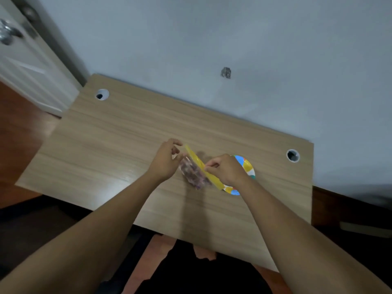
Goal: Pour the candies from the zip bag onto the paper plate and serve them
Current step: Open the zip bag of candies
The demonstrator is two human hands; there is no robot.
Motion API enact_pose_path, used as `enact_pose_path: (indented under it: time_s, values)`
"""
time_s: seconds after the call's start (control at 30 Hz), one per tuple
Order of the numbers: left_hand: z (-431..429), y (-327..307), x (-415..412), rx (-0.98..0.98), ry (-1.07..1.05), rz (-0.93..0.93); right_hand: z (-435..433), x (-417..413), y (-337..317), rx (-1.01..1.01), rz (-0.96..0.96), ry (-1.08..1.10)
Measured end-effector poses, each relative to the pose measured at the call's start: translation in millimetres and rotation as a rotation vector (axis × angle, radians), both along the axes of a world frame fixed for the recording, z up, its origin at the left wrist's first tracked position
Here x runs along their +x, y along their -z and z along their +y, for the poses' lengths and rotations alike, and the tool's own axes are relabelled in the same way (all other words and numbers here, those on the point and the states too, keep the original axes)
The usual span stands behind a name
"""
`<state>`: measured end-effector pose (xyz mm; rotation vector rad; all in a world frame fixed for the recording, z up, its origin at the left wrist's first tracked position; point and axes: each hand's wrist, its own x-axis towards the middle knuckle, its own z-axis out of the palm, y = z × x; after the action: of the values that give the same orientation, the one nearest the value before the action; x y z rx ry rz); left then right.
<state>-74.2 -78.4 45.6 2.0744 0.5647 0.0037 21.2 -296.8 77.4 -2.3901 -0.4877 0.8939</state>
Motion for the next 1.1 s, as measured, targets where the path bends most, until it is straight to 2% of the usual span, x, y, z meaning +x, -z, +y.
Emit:
enact_pose_path:
  time_s: [0.1, 0.17, 0.27, 0.33, 0.47, 0.6, 1.1]
  values:
    - [-12.1, -6.2, -8.2, 0.005, -0.181, 0.102, 5.5, -7.4, 2.5, 0.002, 0.082, 0.097]
    - [-20.8, -8.9, -13.9, -0.059, -0.153, 0.227, 8.9, -12.8, 3.5, 0.008, 0.096, 0.126]
    - [-32.6, -17.3, -19.7, -0.372, -0.140, 0.344, 12.1, -19.4, 2.8, 0.039, 0.147, 0.173]
    - [-37.4, -22.4, -21.8, -0.586, -0.159, 0.355, 12.6, -22.7, 4.7, 0.058, 0.178, 0.190]
    - [-36.9, -10.2, -27.1, -0.809, -0.177, 0.311, 9.9, -28.6, 8.9, 0.106, 0.247, 0.212]
    - [-31.1, -0.4, -25.8, -0.865, -0.210, 0.255, 4.1, -33.5, 8.2, 0.177, 0.315, 0.306]
    - [-47.2, -20.1, 0.7, -0.937, -0.344, 0.209, 7.7, -25.7, -2.3, 0.105, 0.122, 0.433]
